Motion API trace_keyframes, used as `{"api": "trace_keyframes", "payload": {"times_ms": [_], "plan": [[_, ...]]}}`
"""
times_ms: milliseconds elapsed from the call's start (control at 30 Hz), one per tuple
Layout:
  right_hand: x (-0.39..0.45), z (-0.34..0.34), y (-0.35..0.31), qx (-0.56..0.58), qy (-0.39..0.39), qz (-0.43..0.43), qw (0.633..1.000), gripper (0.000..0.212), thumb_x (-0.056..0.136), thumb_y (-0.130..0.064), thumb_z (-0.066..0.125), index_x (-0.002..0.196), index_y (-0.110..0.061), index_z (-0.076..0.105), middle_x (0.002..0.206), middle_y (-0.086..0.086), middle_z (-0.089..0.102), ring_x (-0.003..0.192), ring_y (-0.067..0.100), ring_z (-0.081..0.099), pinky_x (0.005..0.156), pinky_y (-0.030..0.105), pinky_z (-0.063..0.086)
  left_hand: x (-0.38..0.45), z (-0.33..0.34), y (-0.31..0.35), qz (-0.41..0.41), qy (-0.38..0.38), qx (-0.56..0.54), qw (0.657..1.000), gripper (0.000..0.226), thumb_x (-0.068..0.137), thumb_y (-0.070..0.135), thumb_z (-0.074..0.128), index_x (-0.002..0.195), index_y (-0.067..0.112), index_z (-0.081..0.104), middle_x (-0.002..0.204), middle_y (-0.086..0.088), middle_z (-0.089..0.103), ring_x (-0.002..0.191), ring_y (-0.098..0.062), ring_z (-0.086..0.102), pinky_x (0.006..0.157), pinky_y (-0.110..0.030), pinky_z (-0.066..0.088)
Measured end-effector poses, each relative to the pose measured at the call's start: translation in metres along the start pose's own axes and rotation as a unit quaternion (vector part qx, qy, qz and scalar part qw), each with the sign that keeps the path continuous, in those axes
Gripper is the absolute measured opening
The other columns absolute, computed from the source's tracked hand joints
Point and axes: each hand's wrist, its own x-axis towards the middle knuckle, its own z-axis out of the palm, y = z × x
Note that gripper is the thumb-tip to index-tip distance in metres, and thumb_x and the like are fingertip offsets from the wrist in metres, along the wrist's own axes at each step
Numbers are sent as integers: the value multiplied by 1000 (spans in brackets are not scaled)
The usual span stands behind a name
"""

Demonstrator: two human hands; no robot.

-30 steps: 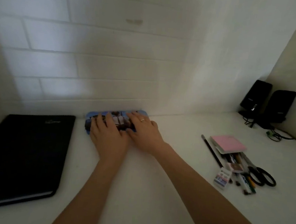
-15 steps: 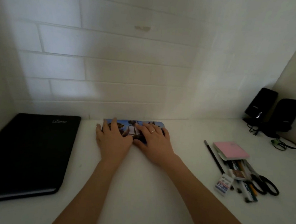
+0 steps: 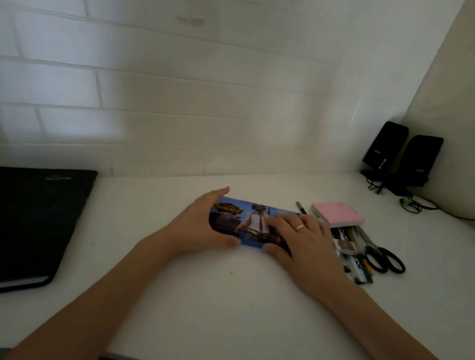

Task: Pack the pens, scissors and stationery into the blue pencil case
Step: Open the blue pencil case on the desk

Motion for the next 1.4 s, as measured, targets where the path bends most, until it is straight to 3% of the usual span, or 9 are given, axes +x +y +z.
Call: {"api": "trace_keyframes", "payload": {"times_ms": [100, 233, 467, 833, 933, 1033, 1133, 1267, 1400], "plan": [[-5, -4, 12, -15, -6, -8, 1000, 56, 83, -64, 28, 128, -38, 47, 127, -12, 55, 114, 19, 46, 96, 38, 34, 11, 4, 8, 8, -59, 63, 996, 101, 61, 47, 80, 143, 30, 24, 138, 4, 30, 115, -7, 41, 99, -19, 33], [-8, -13, 38, -5, -14, 14, 1000, 58, 79, -70, 28, 127, -42, 44, 128, -15, 51, 112, 15, 42, 91, 37, 35, 26, 25, 20, 36, -86, 96, 991, 98, 65, 54, 74, 144, 28, 23, 139, 4, 24, 118, -9, 44, 101, -19, 33], [-12, -29, 67, -7, -139, 25, 990, 73, 78, -73, 37, 140, -37, 22, 158, -4, 12, 146, 18, 8, 118, 38, 12, 28, 41, 29, 85, -51, 75, 992, 96, 57, 60, 76, 138, 32, 34, 120, 14, 35, 107, -2, 45, 91, -9, 34], [-9, -31, 63, -81, -94, -13, 992, 98, 65, -79, -14, 146, -33, 17, 153, 3, 29, 137, 24, 31, 109, 39, 26, 31, 41, 27, 101, -60, 52, 992, 100, 44, 68, 71, 134, 38, 38, 123, 14, 41, 109, 4, 42, 86, -3, 30], [-8, -31, 63, -86, -82, -24, 993, 99, 65, -78, -15, 145, -33, 22, 150, 4, 35, 133, 23, 39, 105, 38, 31, 31, 40, 26, 102, -65, 44, 992, 98, 42, 68, 69, 131, 40, 39, 124, 14, 42, 110, 6, 42, 88, -1, 30], [-7, -37, 61, -65, -27, -42, 997, 89, 73, -78, -5, 135, -32, 40, 126, 1, 61, 106, 20, 60, 82, 32, 42, 31, 39, 25, 83, -68, 6, 994, 96, 40, 59, 78, 127, 43, 40, 127, 15, 44, 115, -1, 45, 98, -17, 40], [-9, -45, 58, -46, 14, -45, 998, 75, 79, -76, 10, 123, -31, 51, 94, -4, 69, 74, 16, 63, 60, 28, 41, 31, 38, 25, 64, -82, -19, 994, 97, 39, 53, 85, 124, 48, 38, 128, 14, 48, 116, -6, 49, 101, -32, 45], [-14, -50, 61, 8, 43, 32, 999, 73, 60, -82, 30, 95, -26, 62, 71, -5, 59, 66, 14, 55, 59, 31, 48, 31, 32, 32, 52, -111, 2, 992, 78, 39, 55, 83, 107, 47, 46, 123, 14, 50, 109, -3, 51, 91, -25, 46], [-18, -46, 67, 52, 94, 56, 993, 52, 63, -67, 53, 88, -25, 69, 70, -2, 67, 64, 17, 60, 58, 34, 53, 29, 28, 35, 36, -139, -32, 989, 69, 48, 53, 82, 107, 42, 48, 116, 16, 54, 105, -1, 54, 87, -18, 44]]}}
